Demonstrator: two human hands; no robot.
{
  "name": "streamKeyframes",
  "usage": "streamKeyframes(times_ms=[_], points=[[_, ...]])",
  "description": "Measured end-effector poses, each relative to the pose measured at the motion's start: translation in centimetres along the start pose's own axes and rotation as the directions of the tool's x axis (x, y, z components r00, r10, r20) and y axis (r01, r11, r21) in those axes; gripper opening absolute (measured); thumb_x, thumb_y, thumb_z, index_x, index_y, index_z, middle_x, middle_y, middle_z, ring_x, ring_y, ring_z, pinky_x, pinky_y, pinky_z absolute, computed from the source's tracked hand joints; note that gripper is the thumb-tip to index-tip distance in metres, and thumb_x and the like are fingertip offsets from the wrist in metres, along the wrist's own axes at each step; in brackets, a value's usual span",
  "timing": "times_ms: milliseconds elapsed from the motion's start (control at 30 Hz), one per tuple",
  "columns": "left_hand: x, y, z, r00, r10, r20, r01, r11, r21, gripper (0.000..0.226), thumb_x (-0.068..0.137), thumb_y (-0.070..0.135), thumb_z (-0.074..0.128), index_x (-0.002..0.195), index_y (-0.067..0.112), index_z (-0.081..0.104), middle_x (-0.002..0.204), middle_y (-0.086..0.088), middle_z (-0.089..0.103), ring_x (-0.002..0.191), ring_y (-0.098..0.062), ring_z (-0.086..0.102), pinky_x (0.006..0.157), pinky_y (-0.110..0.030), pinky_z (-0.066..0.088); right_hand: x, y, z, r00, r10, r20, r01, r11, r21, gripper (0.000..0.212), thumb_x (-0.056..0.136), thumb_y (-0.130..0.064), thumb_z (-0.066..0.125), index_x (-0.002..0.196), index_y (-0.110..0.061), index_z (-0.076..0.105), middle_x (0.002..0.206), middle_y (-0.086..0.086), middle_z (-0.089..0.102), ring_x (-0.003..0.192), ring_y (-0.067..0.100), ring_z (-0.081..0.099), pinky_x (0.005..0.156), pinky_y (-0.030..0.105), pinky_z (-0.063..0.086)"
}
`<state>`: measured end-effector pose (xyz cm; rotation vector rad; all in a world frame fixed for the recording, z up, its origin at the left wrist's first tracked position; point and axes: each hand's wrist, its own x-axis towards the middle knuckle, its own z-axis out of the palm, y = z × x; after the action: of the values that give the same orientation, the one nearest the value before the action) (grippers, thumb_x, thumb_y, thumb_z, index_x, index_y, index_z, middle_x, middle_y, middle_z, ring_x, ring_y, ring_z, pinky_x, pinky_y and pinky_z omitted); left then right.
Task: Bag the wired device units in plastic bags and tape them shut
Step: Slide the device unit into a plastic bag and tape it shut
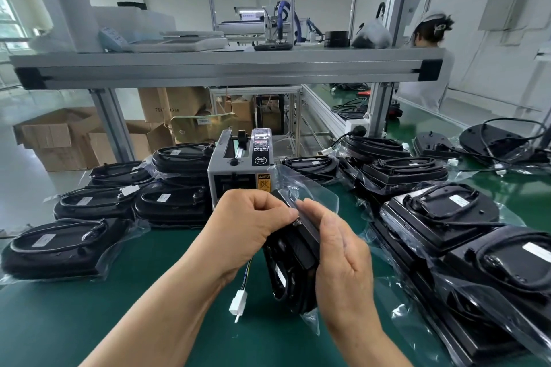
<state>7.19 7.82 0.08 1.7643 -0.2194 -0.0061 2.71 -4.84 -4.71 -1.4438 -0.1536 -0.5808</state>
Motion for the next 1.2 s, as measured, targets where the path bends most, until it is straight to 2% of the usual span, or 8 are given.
streamKeyframes(times_ms=[233,533,667,800,900,967,1067,1200], points=[[-0.1,-0.3,0.2,0.999,0.036,-0.035,-0.034,0.998,0.046,0.016,0.08,0.016,0.079,0.065,0.012,0.074,0.062,-0.006,0.069,0.054,-0.014,0.061,0.059,-0.03,0.051,0.0,-0.4,0.1,1.0,-0.029,0.008,0.029,0.996,-0.083,0.041,0.102,-0.037,0.033,0.1,-0.055,0.069,0.099,-0.021,0.074,0.097,0.003,0.07,0.076,0.012,0.051],[-0.4,-0.4,0.6,0.993,0.064,-0.096,-0.058,0.996,0.064,0.016,0.077,0.017,0.08,0.064,0.013,0.072,0.058,-0.006,0.065,0.053,-0.016,0.055,0.059,-0.033,0.049,-0.1,-0.3,0.3,0.999,-0.045,0.006,0.045,0.995,-0.094,0.042,0.102,-0.034,0.033,0.099,-0.054,0.07,0.101,-0.023,0.073,0.101,0.003,0.069,0.081,0.016,0.053],[-0.4,-0.6,0.7,0.993,0.064,-0.098,-0.055,0.994,0.095,0.018,0.064,0.034,0.077,0.065,0.018,0.071,0.054,0.0,0.059,0.052,-0.016,0.051,0.058,-0.035,0.048,-0.1,-0.5,0.3,0.998,-0.057,0.01,0.058,0.993,-0.102,0.043,0.102,-0.033,0.032,0.1,-0.057,0.068,0.101,-0.025,0.073,0.1,0.002,0.069,0.08,0.013,0.051],[-0.6,-1.3,0.8,0.983,0.122,-0.137,-0.09,0.971,0.222,0.018,0.062,0.045,0.07,0.07,0.029,0.068,0.053,0.015,0.05,0.047,-0.004,0.044,0.051,-0.024,0.042,-0.1,-0.4,0.3,0.998,-0.062,0.02,0.064,0.991,-0.115,0.042,0.103,-0.034,0.032,0.101,-0.059,0.067,0.1,-0.025,0.073,0.1,0.001,0.069,0.079,0.012,0.051],[-0.6,-2.0,1.1,0.962,0.145,-0.233,-0.08,0.96,0.269,0.026,0.059,0.054,0.067,0.081,0.042,0.062,0.076,0.019,0.056,0.059,0.003,0.051,0.054,-0.013,0.04,-0.1,-0.2,0.2,0.999,-0.042,0.023,0.045,0.993,-0.106,0.042,0.102,-0.038,0.031,0.102,-0.06,0.066,0.102,-0.024,0.073,0.102,0.004,0.069,0.083,0.02,0.054],[-0.5,-2.4,1.3,0.957,0.088,-0.275,-0.035,0.98,0.194,0.033,0.059,0.054,0.069,0.087,0.04,0.059,0.084,0.016,0.056,0.065,0.001,0.052,0.06,-0.019,0.043,-0.1,-0.1,0.1,0.999,-0.039,0.03,0.043,0.991,-0.126,0.042,0.102,-0.038,0.03,0.103,-0.059,0.066,0.102,-0.025,0.072,0.103,0.004,0.069,0.084,0.024,0.054],[-0.5,-2.4,1.5,0.965,0.016,-0.26,-0.004,0.999,0.046,0.033,0.059,0.05,0.073,0.086,0.032,0.063,0.084,0.005,0.059,0.067,-0.007,0.053,0.064,-0.029,0.049,-0.1,-0.2,0.1,0.997,-0.069,0.031,0.073,0.984,-0.162,0.041,0.104,-0.033,0.03,0.107,-0.048,0.068,0.103,-0.03,0.07,0.103,-0.003,0.066,0.082,0.01,0.049],[-0.9,-2.2,1.6,0.974,0.004,-0.225,0.001,1.0,0.023,0.045,0.051,0.054,0.075,0.088,0.032,0.062,0.084,0.007,0.055,0.059,0.002,0.05,0.06,-0.021,0.047,-0.1,-0.3,0.1,0.996,-0.082,0.026,0.084,0.985,-0.147,0.039,0.104,-0.027,0.03,0.108,-0.043,0.065,0.104,-0.034,0.068,0.103,-0.008,0.064,0.081,0.003,0.045]])
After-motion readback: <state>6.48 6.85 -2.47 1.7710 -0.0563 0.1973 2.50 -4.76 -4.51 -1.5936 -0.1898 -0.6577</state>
